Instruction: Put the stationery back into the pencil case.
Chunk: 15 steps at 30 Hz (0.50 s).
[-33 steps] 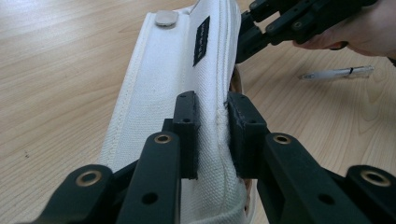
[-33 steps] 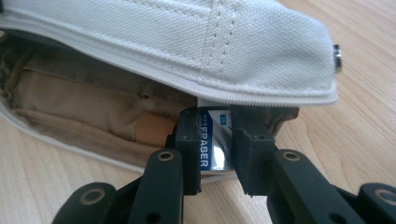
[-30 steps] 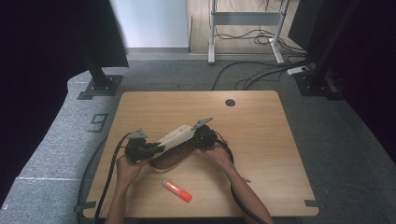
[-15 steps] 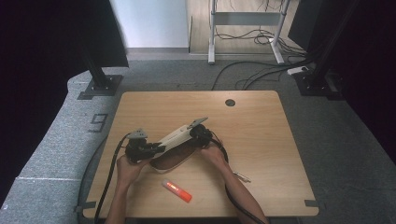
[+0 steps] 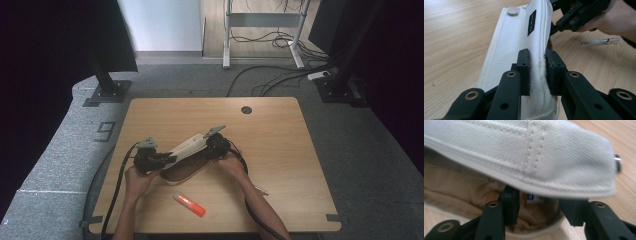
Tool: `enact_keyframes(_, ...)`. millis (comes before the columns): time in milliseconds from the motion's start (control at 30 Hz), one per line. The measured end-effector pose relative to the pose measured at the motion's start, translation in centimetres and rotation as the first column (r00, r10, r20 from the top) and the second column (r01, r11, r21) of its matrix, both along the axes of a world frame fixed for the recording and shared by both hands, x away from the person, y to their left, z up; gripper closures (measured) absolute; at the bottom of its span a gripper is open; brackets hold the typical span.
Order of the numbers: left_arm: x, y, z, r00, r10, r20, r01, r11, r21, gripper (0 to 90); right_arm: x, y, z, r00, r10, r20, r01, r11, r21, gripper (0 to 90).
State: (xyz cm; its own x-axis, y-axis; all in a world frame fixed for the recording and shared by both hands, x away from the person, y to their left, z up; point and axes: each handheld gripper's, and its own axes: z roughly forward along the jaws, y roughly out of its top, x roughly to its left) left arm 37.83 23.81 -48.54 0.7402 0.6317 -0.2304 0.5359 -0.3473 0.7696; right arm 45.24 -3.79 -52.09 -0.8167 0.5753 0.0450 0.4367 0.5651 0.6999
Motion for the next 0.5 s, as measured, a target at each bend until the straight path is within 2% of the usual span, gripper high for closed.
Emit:
enact_keyframes(167, 0.0, 0.0, 0.0, 1.0000, -0.001, 0.002, 0.001, 1.0000, 0.003, 75.1, -0.5, -1.4, 0.7, 1.0000, -0.005, -0.002, 0.005, 1.000, -0.018, 42.8)
enact_keyframes(500, 0.0, 0.0, 0.0, 1.0000, -0.001, 0.003, 0.001, 1.0000, 0.007, 75.0, -1.3, -3.5, 1.7, 0.9998, -0.021, 0.005, 0.021, 1.000, -0.006, 39.5)
